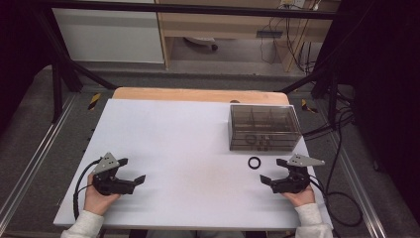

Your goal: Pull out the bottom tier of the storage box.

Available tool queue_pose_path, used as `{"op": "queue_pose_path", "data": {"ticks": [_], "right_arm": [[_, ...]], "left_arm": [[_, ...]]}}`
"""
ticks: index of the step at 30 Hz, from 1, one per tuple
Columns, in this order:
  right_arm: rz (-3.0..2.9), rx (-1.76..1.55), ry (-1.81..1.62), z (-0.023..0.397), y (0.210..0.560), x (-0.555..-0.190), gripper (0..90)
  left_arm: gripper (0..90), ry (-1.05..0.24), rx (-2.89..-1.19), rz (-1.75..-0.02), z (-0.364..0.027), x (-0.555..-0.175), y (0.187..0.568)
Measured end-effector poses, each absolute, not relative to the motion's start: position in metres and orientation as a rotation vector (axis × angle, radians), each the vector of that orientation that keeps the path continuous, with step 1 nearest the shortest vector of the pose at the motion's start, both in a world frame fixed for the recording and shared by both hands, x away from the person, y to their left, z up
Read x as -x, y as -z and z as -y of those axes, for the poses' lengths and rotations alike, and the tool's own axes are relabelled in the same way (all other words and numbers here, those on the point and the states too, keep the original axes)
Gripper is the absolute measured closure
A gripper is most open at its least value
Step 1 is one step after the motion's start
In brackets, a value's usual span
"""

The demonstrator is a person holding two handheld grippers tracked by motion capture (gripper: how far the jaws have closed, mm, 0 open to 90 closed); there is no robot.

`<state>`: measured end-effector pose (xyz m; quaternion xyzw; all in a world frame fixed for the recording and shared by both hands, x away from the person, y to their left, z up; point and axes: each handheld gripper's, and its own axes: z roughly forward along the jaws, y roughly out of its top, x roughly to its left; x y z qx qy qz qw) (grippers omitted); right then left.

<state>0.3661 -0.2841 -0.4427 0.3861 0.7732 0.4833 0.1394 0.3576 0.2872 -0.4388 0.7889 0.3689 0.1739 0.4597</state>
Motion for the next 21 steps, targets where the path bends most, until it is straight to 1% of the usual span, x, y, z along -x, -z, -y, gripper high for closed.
{"op": "queue_pose_path", "data": {"ticks": [21], "right_arm": [[-2.233,-1.054,-1.345,0.2822,0.4381,-0.3629,0.5]], "left_arm": [[3.0,-0.436,-1.945,-0.916,-0.2879,-0.3574,0.4390]]}}
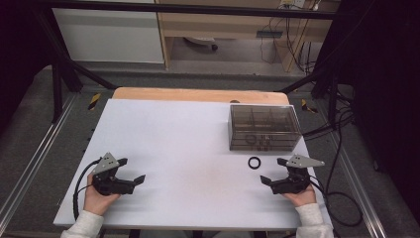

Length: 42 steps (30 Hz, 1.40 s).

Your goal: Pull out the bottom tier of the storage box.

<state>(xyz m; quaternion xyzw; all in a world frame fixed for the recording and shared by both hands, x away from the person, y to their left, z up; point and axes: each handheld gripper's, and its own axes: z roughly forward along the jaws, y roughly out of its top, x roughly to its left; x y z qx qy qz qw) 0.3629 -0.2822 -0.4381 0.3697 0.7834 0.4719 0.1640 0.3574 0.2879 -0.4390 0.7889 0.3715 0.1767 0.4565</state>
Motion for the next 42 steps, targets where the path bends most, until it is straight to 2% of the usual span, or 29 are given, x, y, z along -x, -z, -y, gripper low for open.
{"op": "queue_pose_path", "data": {"ticks": [32,42], "right_arm": [[-2.235,-0.858,-1.119,0.265,0.426,-0.363,3.5],[-2.253,-0.719,-0.953,0.257,0.422,-0.360,4.7]], "left_arm": [[3.1,-0.437,-1.949,-0.928,-0.289,-0.358,0.441],[3.1,-0.441,-1.951,-0.926,-0.289,-0.359,0.440]]}}
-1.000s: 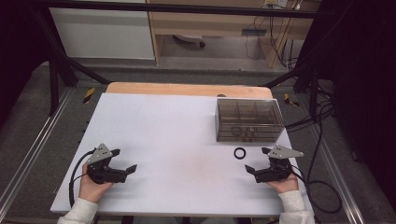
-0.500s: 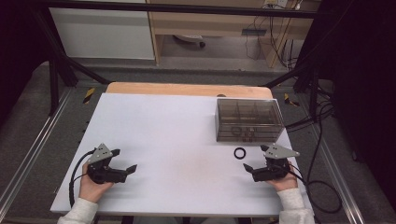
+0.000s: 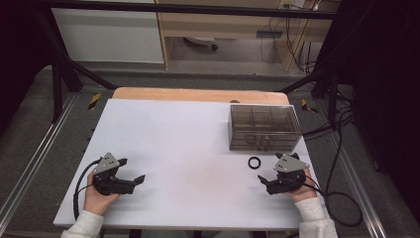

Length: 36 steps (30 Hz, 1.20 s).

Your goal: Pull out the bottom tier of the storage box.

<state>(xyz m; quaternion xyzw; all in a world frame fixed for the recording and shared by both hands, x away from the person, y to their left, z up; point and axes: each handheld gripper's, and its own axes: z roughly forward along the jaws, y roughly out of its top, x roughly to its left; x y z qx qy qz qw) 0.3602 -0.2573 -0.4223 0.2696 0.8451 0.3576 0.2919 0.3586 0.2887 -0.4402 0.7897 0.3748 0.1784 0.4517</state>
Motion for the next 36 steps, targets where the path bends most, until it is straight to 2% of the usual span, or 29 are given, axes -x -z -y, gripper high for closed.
{"op": "queue_pose_path", "data": {"ticks": [17,36], "right_arm": [[-2.280,-0.525,-0.695,0.246,0.423,-0.362,6.3],[-2.222,-0.360,-0.532,0.243,0.432,-0.366,13.4]], "left_arm": [[3.2,-0.442,-1.959,-0.927,-0.288,-0.359,0.441],[3.2,-0.443,-1.963,-0.924,-0.288,-0.359,0.441]]}}
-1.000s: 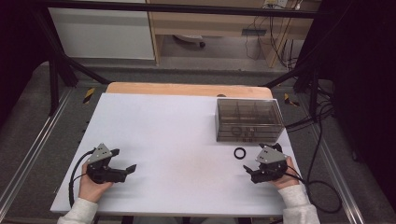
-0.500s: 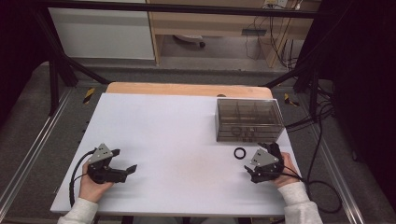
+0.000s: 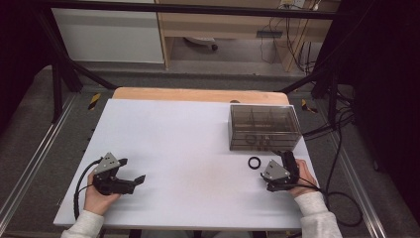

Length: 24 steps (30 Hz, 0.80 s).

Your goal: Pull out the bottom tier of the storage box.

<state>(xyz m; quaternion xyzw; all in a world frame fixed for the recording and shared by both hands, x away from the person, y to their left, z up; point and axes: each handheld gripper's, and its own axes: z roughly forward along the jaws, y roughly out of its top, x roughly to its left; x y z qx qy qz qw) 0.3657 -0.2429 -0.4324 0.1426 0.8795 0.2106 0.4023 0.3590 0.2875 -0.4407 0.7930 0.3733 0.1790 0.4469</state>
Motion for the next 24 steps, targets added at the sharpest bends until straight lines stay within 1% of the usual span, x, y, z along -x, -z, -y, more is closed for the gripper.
{"op": "queue_pose_path", "data": {"ticks": [18,24], "right_arm": [[-2.146,-0.263,-0.436,0.243,0.440,-0.371,20.3],[-2.108,-0.237,-0.403,0.242,0.445,-0.373,25.6]], "left_arm": [[3.2,-0.442,-1.965,-0.926,-0.287,-0.359,0.441],[3.1,-0.442,-1.967,-0.925,-0.287,-0.359,0.441]]}}
